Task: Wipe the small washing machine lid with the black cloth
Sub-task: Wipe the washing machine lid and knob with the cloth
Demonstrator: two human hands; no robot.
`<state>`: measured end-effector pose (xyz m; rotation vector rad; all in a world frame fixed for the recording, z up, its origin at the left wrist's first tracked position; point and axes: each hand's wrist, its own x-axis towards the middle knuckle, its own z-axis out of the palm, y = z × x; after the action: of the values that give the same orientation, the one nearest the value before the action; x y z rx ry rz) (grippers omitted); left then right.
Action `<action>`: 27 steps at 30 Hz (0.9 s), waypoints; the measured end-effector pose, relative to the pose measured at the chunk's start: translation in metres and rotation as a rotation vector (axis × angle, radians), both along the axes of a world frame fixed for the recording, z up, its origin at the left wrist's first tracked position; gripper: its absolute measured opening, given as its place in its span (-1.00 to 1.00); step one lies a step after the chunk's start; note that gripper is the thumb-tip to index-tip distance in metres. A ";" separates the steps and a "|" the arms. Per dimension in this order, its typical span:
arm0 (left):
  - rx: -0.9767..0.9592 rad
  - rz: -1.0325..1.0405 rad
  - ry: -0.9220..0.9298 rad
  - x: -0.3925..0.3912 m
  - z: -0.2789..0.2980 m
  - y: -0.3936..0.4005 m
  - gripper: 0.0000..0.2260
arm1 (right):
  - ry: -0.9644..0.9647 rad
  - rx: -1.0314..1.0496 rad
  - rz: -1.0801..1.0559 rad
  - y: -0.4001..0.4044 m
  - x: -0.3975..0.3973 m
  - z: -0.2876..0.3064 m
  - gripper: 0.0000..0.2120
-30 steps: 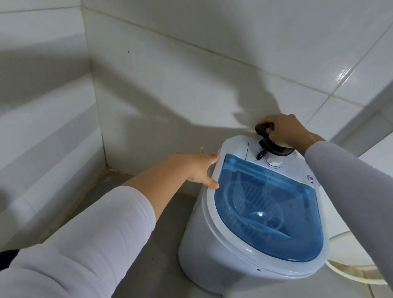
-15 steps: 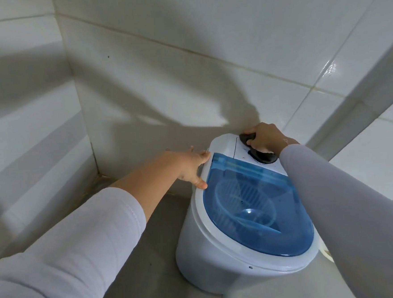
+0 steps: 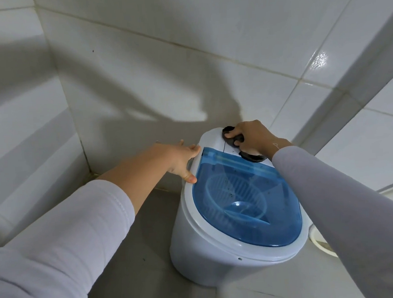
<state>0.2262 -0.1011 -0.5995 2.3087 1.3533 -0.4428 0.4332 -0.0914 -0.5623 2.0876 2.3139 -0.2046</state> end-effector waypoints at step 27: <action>0.042 -0.085 0.038 0.027 0.022 0.014 -0.09 | -0.021 0.075 0.021 0.011 0.046 0.054 -0.55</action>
<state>0.2532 -0.0874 -0.5771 2.4102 1.2976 -0.4923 0.4794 -0.0808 -0.5083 2.0869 2.3660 -0.0958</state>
